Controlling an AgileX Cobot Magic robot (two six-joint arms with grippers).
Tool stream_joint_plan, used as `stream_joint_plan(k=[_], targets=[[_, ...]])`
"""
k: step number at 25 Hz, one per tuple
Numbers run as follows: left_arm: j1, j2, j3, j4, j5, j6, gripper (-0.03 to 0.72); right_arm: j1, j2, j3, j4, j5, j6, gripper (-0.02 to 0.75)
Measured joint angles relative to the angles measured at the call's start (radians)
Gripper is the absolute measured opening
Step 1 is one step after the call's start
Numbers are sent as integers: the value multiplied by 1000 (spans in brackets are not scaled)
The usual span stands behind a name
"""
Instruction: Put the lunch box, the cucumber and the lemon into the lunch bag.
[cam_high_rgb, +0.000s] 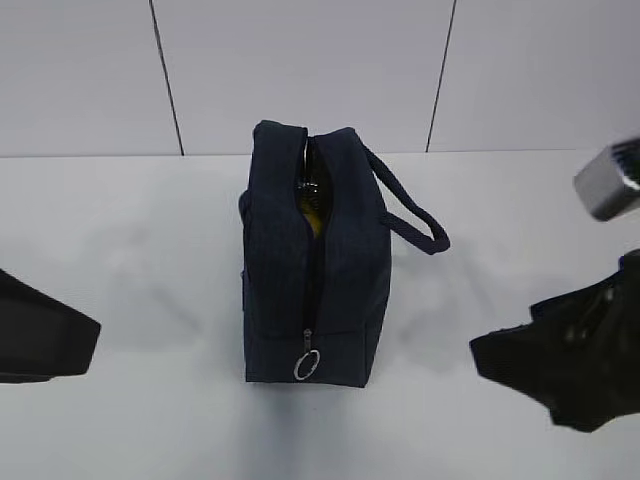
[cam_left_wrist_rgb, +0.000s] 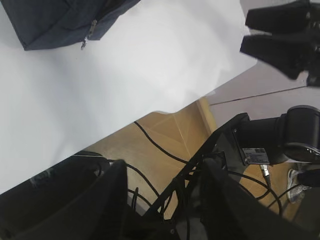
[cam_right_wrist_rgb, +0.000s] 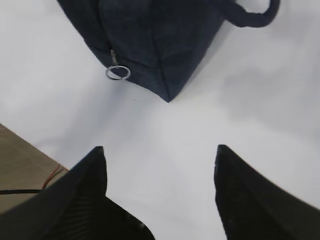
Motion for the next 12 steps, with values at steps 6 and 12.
stream_joint_plan(k=[6, 12], targets=[[3, 27, 0, -24, -17, 0, 321, 113, 92, 53, -6, -180, 0, 510], [163, 41, 0, -57, 9, 31, 281, 117, 235, 55, -15, -304, 0, 507]])
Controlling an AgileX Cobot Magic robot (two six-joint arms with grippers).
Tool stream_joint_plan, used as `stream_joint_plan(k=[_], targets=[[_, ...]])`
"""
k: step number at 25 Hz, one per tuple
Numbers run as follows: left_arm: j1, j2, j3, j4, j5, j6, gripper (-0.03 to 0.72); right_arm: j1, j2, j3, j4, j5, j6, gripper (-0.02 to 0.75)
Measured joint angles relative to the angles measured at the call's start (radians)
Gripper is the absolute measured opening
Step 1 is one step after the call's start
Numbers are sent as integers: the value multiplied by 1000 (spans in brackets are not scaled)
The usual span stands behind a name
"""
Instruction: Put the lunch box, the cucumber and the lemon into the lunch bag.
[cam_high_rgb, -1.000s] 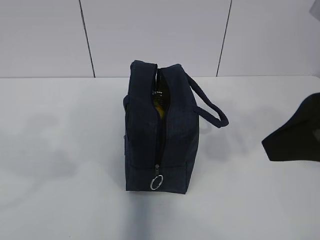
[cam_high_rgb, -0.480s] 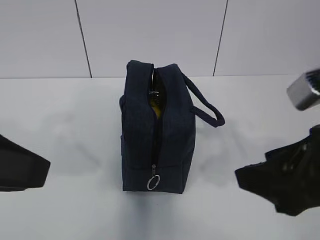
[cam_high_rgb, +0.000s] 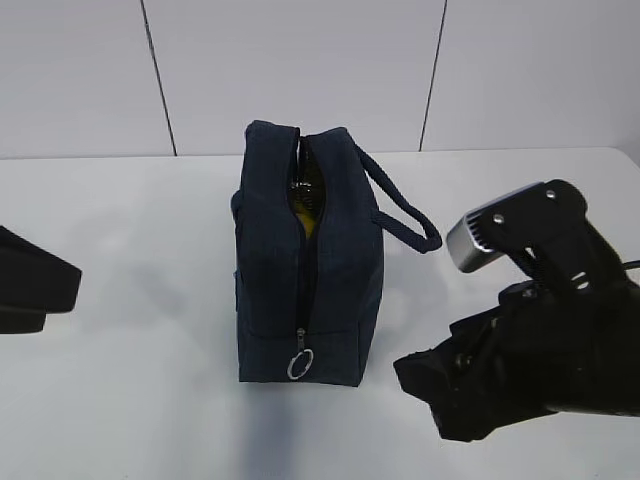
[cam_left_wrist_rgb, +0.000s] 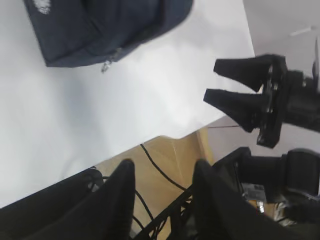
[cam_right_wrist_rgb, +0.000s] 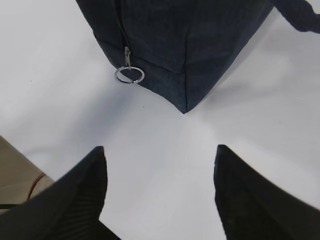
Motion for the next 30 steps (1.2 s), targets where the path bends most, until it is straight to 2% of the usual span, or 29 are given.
stream_joint_plan(k=[5, 8, 13, 18, 23, 30], targets=[[190, 77, 0, -124, 107, 129, 279, 0, 74, 2, 3, -100, 0, 506], [257, 134, 0, -181, 142, 237, 279, 2, 104, 19, 9, -198, 0, 506], [273, 179, 0, -206, 149, 413, 279, 69, 155, 82, 48, -389, 0, 505], [273, 247, 0, -217, 159, 490, 279, 195, 270, 117, 111, -580, -6, 505], [273, 315, 0, -254, 157, 562, 279, 217, 410, 117, 163, -722, -8, 505], [273, 328, 0, -267, 110, 599, 275, 217, 457, 117, 177, -771, -56, 505]])
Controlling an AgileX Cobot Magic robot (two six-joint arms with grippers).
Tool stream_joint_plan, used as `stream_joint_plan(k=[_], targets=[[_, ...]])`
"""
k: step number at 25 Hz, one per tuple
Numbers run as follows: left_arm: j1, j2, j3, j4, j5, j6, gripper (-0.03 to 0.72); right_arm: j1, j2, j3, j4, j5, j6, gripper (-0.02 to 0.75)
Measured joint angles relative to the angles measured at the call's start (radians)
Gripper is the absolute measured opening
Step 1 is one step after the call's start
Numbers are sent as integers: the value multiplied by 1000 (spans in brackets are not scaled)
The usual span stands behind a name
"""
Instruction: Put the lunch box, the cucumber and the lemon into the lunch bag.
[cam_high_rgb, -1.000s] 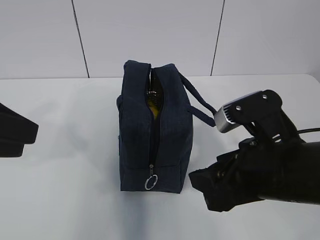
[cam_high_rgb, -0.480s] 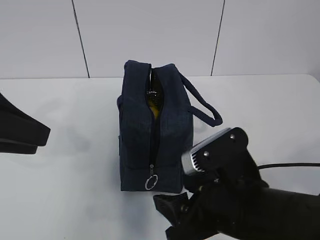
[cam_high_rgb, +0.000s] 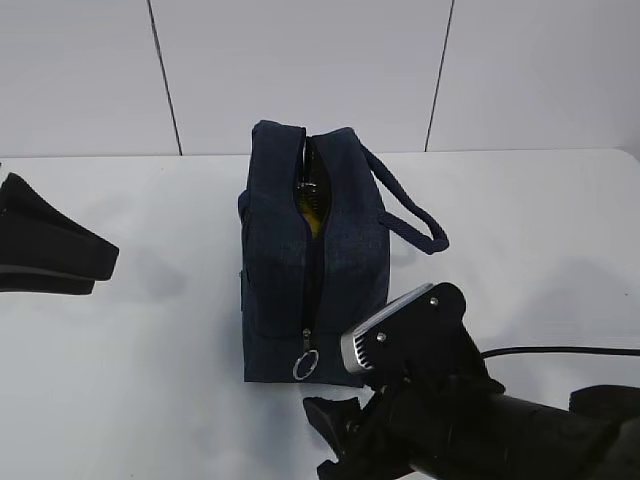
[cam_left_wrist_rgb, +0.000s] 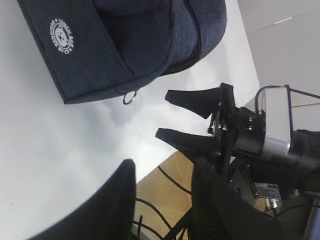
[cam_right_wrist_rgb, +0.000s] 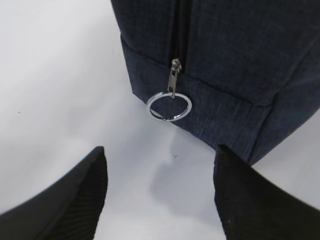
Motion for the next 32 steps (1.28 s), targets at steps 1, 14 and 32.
stream_joint_plan(k=[1, 14, 32], targets=[[0, 0, 0, 0, -2, 7, 273, 0, 0, 0, 3, -1, -15, 505], [2, 0, 0, -50, -144, 32, 268, 0, 0, 0, 23, -37, -105, 505], [2, 0, 0, -50, -207, 33, 274, 0, 151, -81, 118, -93, -326, 505]])
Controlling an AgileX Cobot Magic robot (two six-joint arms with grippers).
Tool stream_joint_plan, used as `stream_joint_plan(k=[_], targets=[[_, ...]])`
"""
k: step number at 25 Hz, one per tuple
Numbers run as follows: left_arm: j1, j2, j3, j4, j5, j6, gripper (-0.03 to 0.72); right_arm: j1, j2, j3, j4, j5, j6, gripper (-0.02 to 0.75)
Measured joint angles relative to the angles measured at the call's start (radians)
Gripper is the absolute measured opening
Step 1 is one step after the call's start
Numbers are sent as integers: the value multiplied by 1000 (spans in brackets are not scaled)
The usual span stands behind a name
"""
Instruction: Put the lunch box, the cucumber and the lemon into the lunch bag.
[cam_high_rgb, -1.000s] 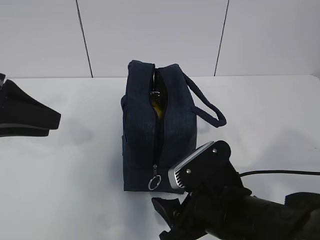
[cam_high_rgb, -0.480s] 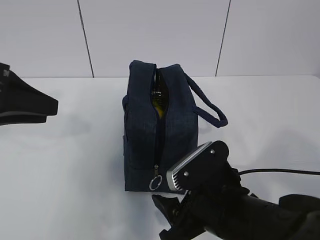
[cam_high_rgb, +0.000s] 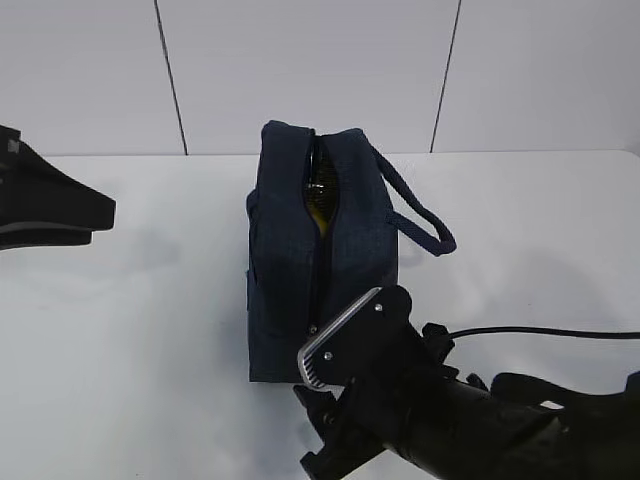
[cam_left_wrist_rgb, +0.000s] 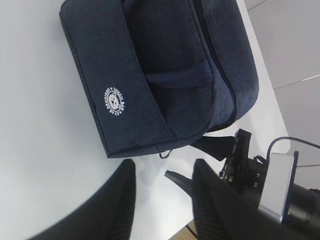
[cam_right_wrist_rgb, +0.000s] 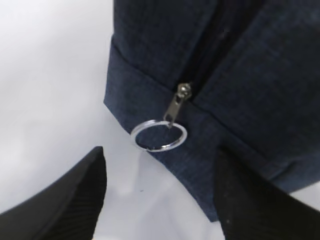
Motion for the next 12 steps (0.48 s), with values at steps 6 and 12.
stream_joint_plan(k=[6, 12], targets=[[0, 0, 0, 13, 0, 0, 274, 0, 8, -25, 20, 7, -27, 505], [0, 0, 0, 14, 0, 0, 274, 2, 9, -58, 94, 46, 75, 505]])
